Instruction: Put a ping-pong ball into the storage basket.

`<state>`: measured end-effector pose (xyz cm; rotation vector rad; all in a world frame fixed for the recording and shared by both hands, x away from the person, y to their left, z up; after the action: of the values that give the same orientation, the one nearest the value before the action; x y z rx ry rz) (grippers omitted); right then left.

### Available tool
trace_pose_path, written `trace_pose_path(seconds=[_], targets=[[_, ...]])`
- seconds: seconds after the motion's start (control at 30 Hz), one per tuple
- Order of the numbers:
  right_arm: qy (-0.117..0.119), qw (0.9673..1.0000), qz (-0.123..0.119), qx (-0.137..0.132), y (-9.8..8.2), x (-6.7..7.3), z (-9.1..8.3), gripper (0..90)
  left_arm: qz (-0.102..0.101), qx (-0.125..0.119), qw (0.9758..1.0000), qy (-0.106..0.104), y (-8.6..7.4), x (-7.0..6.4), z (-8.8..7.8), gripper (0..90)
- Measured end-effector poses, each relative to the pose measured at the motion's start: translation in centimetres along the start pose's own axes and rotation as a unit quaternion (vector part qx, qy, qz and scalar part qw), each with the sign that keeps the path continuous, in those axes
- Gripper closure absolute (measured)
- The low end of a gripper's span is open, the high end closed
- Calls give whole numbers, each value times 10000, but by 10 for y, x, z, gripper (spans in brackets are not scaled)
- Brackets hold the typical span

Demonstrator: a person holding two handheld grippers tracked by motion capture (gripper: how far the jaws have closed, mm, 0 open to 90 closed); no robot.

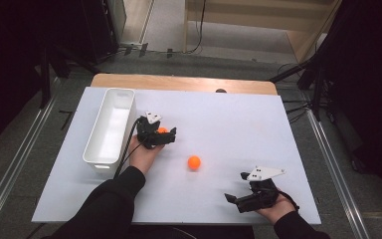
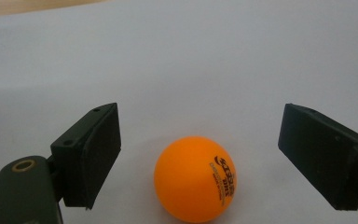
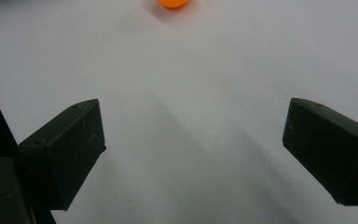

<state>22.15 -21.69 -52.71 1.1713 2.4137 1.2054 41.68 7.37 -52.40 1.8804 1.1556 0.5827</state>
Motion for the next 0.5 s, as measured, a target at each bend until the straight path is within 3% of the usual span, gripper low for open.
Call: trace_pose_path(seconds=[0.4,0.5], targets=[[13,10000,-31,1,0,0,0,43,-16,153,9999,21,-9,1,4,132],[19,10000,-49,20,0,1,0,43,88,206,9997,17,-10,0,3,132]])
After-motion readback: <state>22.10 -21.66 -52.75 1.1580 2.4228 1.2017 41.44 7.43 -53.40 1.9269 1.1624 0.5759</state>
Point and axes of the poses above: each handheld gripper's, and its own axes: z roughly forward along the jaws, y roughly out of its top, x roughly to its left, the point moved 4 cm from there along z, roughly forward along the jaws, and after that the axes turned 4 degrees about -x, right-handed, at the moved point
